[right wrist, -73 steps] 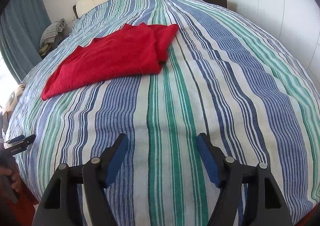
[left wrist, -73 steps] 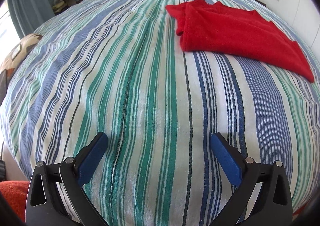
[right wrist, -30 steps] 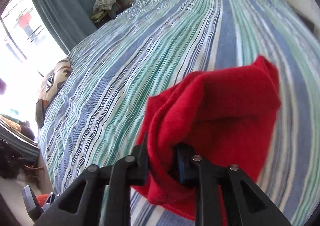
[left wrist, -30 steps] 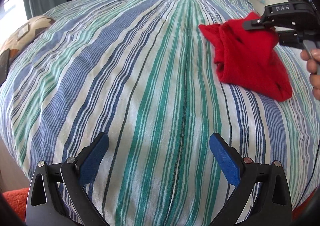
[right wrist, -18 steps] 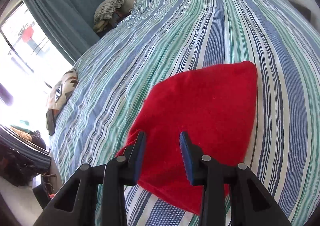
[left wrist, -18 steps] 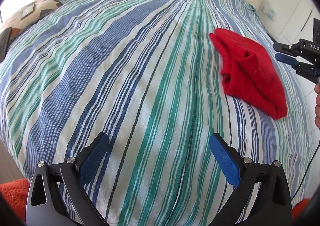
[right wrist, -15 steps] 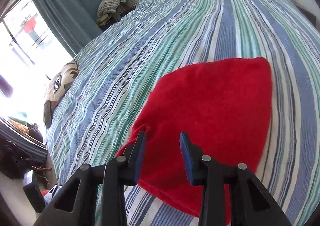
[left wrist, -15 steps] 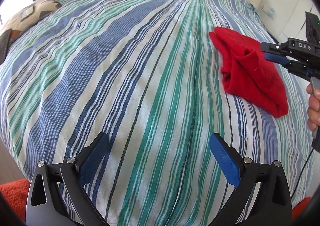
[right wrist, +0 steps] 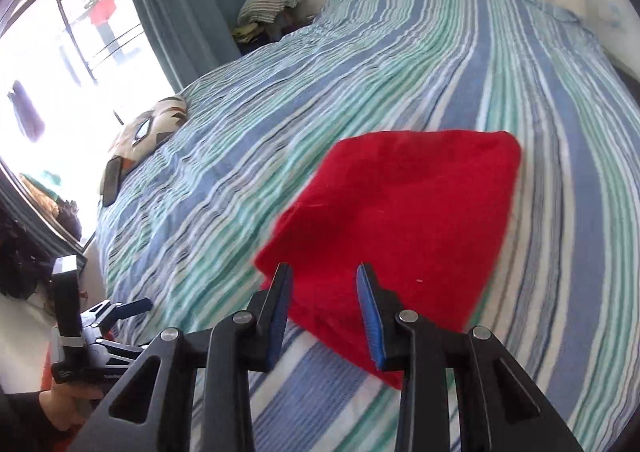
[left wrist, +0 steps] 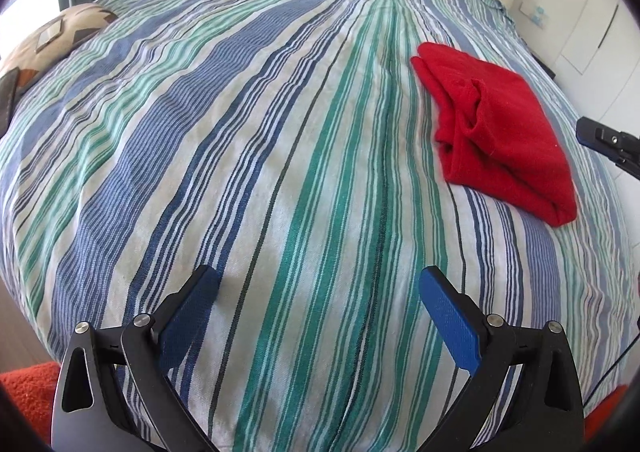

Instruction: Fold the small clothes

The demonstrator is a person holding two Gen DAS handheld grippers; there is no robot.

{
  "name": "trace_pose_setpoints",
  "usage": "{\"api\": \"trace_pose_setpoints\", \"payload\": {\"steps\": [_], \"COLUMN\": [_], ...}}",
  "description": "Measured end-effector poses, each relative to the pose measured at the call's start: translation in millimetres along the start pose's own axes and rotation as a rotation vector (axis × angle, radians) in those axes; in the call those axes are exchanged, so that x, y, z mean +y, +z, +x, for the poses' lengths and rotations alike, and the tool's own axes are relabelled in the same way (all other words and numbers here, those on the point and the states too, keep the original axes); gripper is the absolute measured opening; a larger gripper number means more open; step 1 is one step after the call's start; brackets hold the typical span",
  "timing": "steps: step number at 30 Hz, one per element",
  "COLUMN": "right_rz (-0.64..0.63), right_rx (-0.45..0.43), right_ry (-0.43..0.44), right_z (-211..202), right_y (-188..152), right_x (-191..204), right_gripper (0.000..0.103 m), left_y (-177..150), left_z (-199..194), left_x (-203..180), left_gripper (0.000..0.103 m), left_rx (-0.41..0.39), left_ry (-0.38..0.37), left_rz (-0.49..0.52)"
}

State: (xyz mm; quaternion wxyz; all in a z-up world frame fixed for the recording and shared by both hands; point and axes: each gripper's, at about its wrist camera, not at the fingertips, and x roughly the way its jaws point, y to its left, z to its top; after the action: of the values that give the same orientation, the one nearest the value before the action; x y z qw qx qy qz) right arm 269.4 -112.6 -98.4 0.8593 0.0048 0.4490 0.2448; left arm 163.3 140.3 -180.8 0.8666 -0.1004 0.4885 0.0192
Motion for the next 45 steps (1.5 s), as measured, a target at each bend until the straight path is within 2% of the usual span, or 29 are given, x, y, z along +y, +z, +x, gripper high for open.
{"api": "trace_pose_setpoints", "payload": {"steps": [2, 3, 4, 5, 7, 9, 12, 13, 16, 17, 20, 22, 23, 24, 25, 26, 27, 31, 36, 39, 42, 43, 44, 45], "right_rz": [0.033, 0.044, 0.046, 0.037, 0.042, 0.125, 0.223, 0.267, 0.402, 0.436, 0.548, 0.563, 0.520, 0.474, 0.429, 0.381, 0.332, 0.221, 0.148, 0.119, 0.144, 0.176, 0.218, 0.261], "right_rx": [0.058, 0.114, 0.167, 0.180, 0.112, 0.067, -0.060, -0.084, -0.091, -0.084, -0.031, -0.009, -0.011, -0.002, -0.001, -0.002, -0.010, -0.123, -0.292, -0.353, -0.333, -0.308, -0.257, -0.183], "right_ry": [-0.045, -0.060, -0.067, -0.068, -0.028, 0.057, 0.065, 0.068, 0.106, 0.105, 0.197, 0.242, 0.224, 0.184, 0.124, 0.070, 0.025, -0.015, 0.015, 0.038, 0.060, 0.070, 0.074, 0.066], "right_z": [13.2, 26.6, 37.4, 39.6, 24.9, 8.8, -14.0, -14.3, 4.5, 16.4, 62.4, 86.2, 89.8, 91.6, 90.2, 86.3, 80.3, 32.1, -39.1, -67.6, -58.5, -46.7, -29.9, -11.6], "right_y": [-15.9, -29.1, -43.2, -55.0, -63.0, -58.2, -37.2, -28.0, -3.8, 1.6, 2.4, -1.9, 0.5, 3.5, 6.8, 11.2, 16.5, 46.9, 100.5, 122.8, 127.7, 122.3, 111.6, 94.9], "right_x": [-18.8, -25.9, -29.8, -30.9, -29.7, -41.0, -68.6, -79.9, -116.7, -126.4, -145.2, -139.1, -130.9, -121.7, -111.7, -101.9, -92.1, -65.2, -37.8, -21.9, -20.0, -27.0, -35.0, -45.8], "right_gripper": [0.034, 0.034, 0.034, 0.035, 0.039, 0.067, 0.087, 0.089, 0.089, 0.089, 0.089, 0.083, 0.066, 0.050, 0.045, 0.038, 0.034, 0.031, 0.031, 0.031, 0.033, 0.036, 0.044, 0.059], "left_y": [-1.4, -2.1, -1.3, 2.4, 19.4, 49.7, 104.1, 119.0, 140.9, 142.5, 141.9, 135.6, 132.0, 126.9, 123.4, 123.1, 125.7, 149.0, 195.0, 211.9, 211.4, 204.4, 193.4, 179.1], "left_z": [0.3, 0.3, -0.5, -2.7, -7.8, -6.0, 26.5, 45.1, 96.5, 104.4, 104.0, 109.9, 113.6, 113.1, 111.9, 108.7, 101.9, 51.4, -25.6, -55.3, -42.5, -27.8, -9.8, 10.7], "left_x": [-6.9, -10.1, -12.9, -15.0, -15.8, -14.3, -14.1, -16.9, -32.1, -40.2, -70.1, -89.7, -97.2, -104.8, -111.6, -115.2, -117.7, -127.8, -130.6, -128.0, -127.1, -125.3, -122.1, -119.0], "left_gripper": [0.101, 0.101, 0.101, 0.101, 0.101, 0.102, 0.102, 0.102, 0.102, 0.102, 0.102, 0.102, 0.090, 0.075, 0.046, 0.026, 0.022, 0.020, 0.020, 0.021, 0.025, 0.034, 0.043, 0.046], "left_rx": [0.000, 0.006, 0.016, 0.018, -0.008, -0.043, -0.024, 0.010, 0.121, 0.130, 0.089, 0.146, 0.167, 0.154, 0.151, 0.157, 0.151, 0.042, -0.119, -0.177, -0.144, -0.103, -0.062, -0.018], "left_ry": [-0.006, -0.013, -0.029, -0.058, -0.130, -0.204, -0.297, -0.303, -0.312, -0.310, -0.314, -0.348, -0.328, -0.281, -0.283, -0.302, -0.297, -0.316, -0.398, -0.418, -0.393, -0.368, -0.322, -0.260], "left_rz": [0.018, 0.026, 0.032, 0.035, 0.014, -0.042, -0.130, -0.148, -0.195, -0.188, -0.094, -0.023, 0.014, 0.057, 0.092, 0.093, 0.085, 0.125, 0.139, 0.141, 0.135, 0.135, 0.134, 0.135]}}
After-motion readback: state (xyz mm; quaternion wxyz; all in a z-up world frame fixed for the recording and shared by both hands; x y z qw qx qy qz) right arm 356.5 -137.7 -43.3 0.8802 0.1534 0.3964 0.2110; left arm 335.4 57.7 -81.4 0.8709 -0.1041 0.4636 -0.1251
